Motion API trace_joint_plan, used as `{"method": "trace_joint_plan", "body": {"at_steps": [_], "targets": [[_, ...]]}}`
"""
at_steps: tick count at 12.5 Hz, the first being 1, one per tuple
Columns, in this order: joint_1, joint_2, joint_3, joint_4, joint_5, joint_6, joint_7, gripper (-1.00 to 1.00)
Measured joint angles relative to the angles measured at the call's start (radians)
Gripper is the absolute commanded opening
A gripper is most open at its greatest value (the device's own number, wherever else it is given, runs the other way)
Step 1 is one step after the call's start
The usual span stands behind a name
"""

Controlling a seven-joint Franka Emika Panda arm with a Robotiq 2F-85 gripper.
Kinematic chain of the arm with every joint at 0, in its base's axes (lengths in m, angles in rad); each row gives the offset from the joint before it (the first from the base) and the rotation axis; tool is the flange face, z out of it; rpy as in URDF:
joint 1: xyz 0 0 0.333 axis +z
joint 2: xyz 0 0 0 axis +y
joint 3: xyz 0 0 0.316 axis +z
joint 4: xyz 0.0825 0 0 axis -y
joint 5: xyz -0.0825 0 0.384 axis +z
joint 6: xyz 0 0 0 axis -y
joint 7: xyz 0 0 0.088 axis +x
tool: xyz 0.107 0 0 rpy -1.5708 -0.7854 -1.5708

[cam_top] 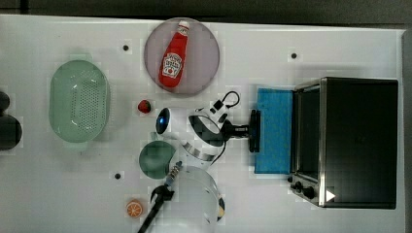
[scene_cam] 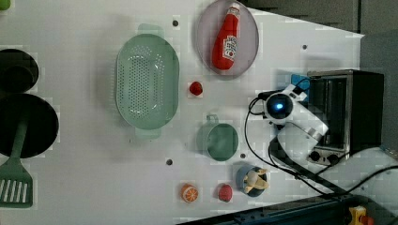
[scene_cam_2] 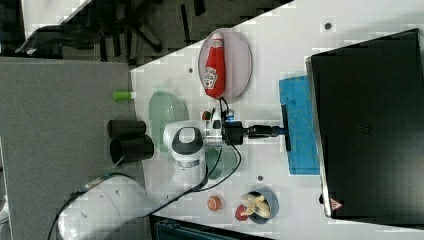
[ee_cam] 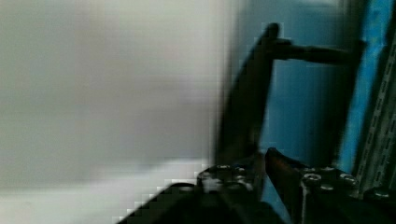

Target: Flap open oven.

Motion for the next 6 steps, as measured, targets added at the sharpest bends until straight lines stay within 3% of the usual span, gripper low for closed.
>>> {"method": "trace_joint_plan", "body": {"at_steps": [6], "targets": [[0.020,0.031,-0.005,0.037,0.006,-0.033,0.034,-0.65]]}}
